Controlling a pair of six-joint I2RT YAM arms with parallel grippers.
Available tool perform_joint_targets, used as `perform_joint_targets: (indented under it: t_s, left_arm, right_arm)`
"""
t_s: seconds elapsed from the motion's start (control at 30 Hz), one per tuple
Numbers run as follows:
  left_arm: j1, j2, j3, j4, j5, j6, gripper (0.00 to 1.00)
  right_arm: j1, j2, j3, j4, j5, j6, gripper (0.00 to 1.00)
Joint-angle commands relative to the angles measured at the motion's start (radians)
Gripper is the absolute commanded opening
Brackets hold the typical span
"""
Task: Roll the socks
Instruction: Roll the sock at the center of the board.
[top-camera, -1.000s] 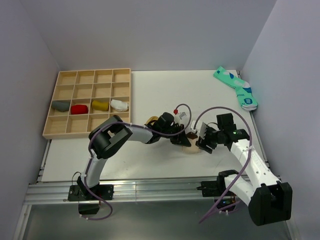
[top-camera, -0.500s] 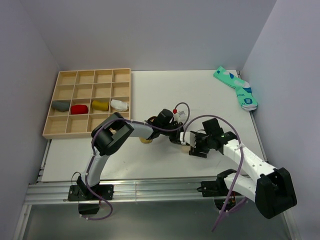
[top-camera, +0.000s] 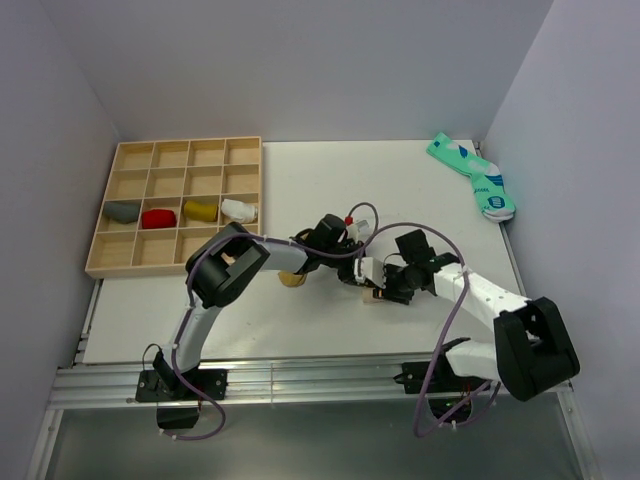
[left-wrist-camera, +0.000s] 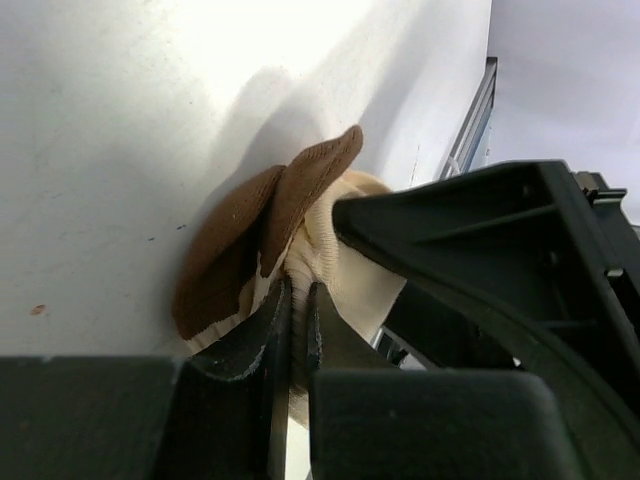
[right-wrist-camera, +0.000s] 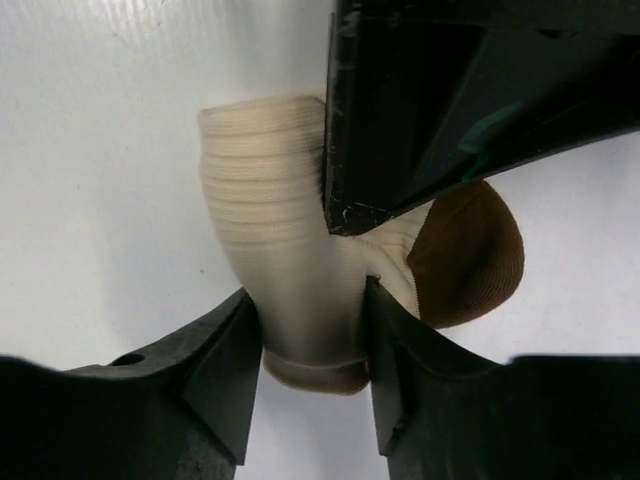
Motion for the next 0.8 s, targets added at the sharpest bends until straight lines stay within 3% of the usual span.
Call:
perform_joint_targets:
  t_s: [0.0, 0.03, 0.13, 0.23, 0.4, 0.77]
  left_arm:
    - [0.001, 0.058, -0.027, -0.107, -0.041, 0.034, 0.01]
    - [0.001, 0.058, -0.04, -0.093, -0.041, 0.028, 0.02]
    - [-0.001, 0.033, -0.089, -0.013, -0.057, 0.002, 0.07]
    - [-0.001, -0.011, -0.142, 0.059, -0.088, -0.007, 0.16]
    - [0.001, -0.088, -0.232, 0.192, -0.175, -0.023, 0.23]
    - [0.001, -0.257, -0.384, 0.356, -0.372, 0.031, 0.34]
  right_arm:
    - [0.005, 0.059, 0.068, -0.003, -0.018, 0.048, 0.47]
    - [-0.001, 0.076, 0.096, -0.022, -0.036, 0.058, 0.35]
    - [-0.033, 0.127, 0.157, -0.094, -0.093, 0.062, 0.23]
    - [-0.069, 0.18, 0.22, -0.195, -0.121, 0.039, 0.18]
    - [-0.124, 0.294, 0.317, -0.373, -0.188, -0.02, 0.16]
    - [-0.172, 0.47, 0.432, -0.491, -0.207, -0.05, 0.15]
